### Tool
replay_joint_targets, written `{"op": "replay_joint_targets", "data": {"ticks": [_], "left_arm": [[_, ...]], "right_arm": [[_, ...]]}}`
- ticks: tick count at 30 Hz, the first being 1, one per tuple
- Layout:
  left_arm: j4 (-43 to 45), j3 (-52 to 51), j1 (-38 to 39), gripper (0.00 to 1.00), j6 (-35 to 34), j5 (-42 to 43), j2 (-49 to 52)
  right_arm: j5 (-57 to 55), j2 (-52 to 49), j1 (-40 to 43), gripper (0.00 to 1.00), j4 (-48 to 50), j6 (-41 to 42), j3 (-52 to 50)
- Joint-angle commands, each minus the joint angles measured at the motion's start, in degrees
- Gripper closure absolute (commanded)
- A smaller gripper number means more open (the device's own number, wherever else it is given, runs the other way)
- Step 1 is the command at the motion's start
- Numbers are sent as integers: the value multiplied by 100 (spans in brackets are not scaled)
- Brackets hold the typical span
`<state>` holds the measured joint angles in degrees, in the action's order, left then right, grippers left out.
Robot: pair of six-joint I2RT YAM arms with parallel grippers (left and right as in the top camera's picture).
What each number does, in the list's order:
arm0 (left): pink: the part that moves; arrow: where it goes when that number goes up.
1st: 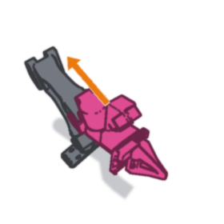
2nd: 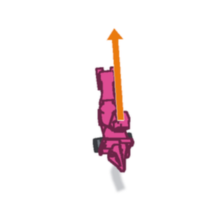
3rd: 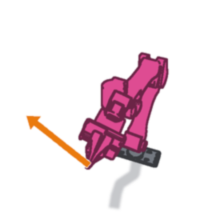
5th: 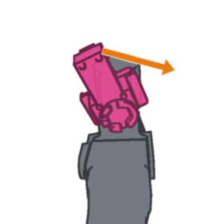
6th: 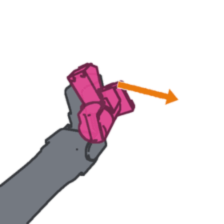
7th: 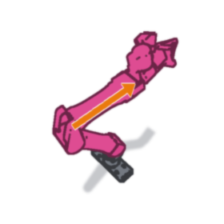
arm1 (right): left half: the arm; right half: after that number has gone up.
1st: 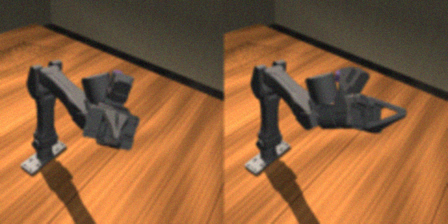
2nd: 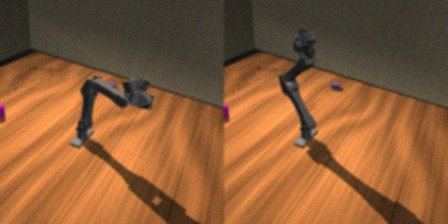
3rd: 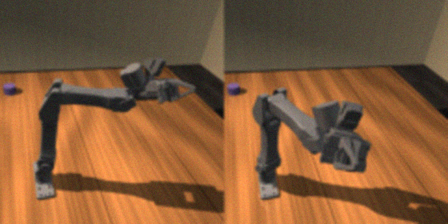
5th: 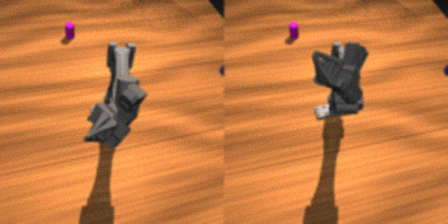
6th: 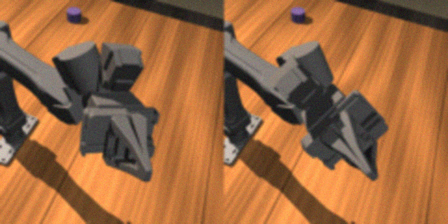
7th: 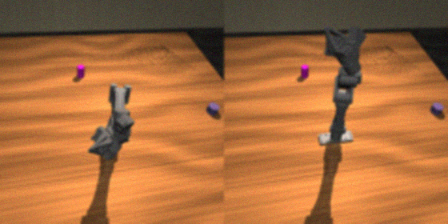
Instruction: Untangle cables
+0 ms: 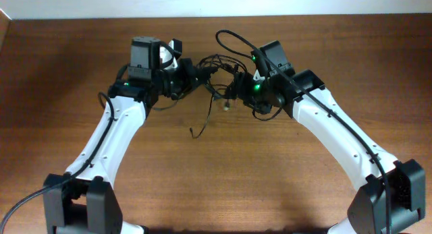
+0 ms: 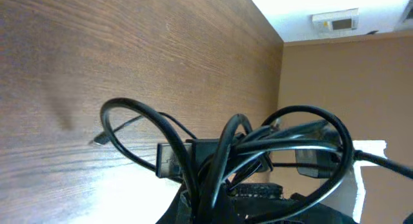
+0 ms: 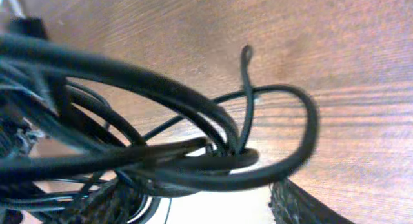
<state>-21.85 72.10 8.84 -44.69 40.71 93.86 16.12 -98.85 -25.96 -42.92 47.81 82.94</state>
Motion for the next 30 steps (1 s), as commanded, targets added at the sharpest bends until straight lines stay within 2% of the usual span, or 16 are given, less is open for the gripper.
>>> {"op": "replay_joint_targets", "data": {"ticks": [1, 5, 7, 9, 12, 18, 21, 26, 27, 29, 30], "left_arm": [[-50, 4, -354, 100, -162, 59, -98], [-24, 4, -597, 100, -177, 472, -98], [-22, 4, -673, 100, -179, 704, -98], [-22, 4, -693, 100, -221, 1043, -98], [-24, 4, -693, 100, -407, 1338, -98], [-28, 4, -693, 100, -566, 1700, -98], [-26, 4, -693, 100, -654, 1930, -98], [-26, 4, -693, 100, -651, 2444, -98], [-26, 4, -693, 100, -651, 2583, -98], [-26, 4, -693, 100, -647, 2719, -98], [-26, 4, -693, 100, -647, 2726, -98]], "right_arm": [[-337, 243, 387, 27, -459, -514, 55], [-170, 503, 907, 28, -704, -846, 55], [597, 533, 1134, 36, -525, -1816, 55], [1386, 490, 1123, 37, -278, -3171, 55], [1808, 472, 1062, 37, -92, -3960, 55], [1655, 472, 1023, 37, 332, -4144, 55], [944, 472, 964, 37, 551, -4142, 55], [413, 472, 861, 55, 1176, -4140, 55], [332, 472, 861, 62, 1327, -4140, 55], [-83, 472, 866, 83, 1488, -4135, 55], [-363, 472, 868, 91, 1493, -4107, 55]]}}
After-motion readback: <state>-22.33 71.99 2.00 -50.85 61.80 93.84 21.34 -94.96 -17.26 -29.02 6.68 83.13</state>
